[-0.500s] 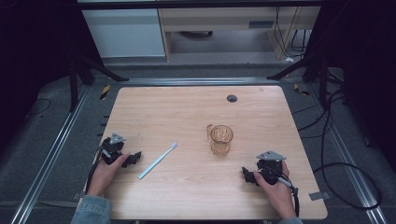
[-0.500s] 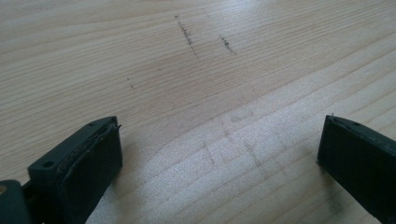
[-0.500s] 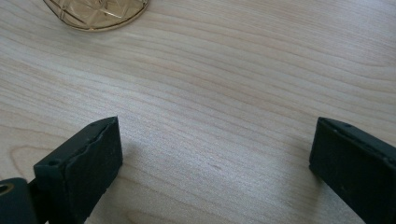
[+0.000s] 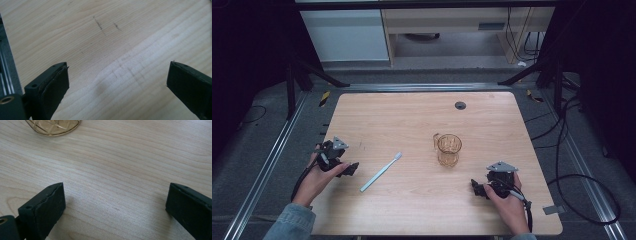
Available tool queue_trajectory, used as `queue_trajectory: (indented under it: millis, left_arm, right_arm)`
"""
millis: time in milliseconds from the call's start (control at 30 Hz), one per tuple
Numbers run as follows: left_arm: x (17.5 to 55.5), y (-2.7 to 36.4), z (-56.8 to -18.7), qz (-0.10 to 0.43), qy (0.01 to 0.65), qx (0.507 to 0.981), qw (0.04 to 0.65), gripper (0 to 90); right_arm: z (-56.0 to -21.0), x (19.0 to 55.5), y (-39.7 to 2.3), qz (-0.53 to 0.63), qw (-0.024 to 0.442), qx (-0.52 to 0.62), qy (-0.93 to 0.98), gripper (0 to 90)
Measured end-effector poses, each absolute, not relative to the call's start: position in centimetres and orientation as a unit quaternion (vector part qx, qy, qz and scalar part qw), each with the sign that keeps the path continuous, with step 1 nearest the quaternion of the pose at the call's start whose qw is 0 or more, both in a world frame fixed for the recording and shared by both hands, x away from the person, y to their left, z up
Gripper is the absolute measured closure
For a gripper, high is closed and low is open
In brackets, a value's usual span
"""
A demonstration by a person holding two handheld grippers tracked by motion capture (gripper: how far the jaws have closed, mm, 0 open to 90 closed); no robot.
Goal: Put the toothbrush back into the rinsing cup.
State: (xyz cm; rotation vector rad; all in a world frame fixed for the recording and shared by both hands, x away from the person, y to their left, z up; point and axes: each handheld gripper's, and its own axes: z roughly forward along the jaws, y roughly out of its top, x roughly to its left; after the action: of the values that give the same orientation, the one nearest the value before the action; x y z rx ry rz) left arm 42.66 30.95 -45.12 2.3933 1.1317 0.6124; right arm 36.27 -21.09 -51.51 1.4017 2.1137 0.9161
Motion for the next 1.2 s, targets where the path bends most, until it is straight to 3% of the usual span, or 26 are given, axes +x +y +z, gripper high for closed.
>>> queue_trajectory:
  millis: [333,833,1200]
  left_arm:
    - [42.5,30.0,-41.4,0.174,0.389,0.886,0.182,4.5]
    - [42.8,26.9,-39.8,0.138,0.373,0.907,0.137,13.0]
    - [43.4,23.7,-39.7,0.114,0.342,0.928,0.099,13.1]
  right_arm:
    - [-51.5,36.3,-21.1,0.331,0.221,0.506,0.765,2.8]
    - [-51.5,36.3,-21.1,0.331,0.221,0.506,0.765,2.7]
    - [-51.5,36.3,-21.1,0.331,0.221,0.506,0.765,2.7]
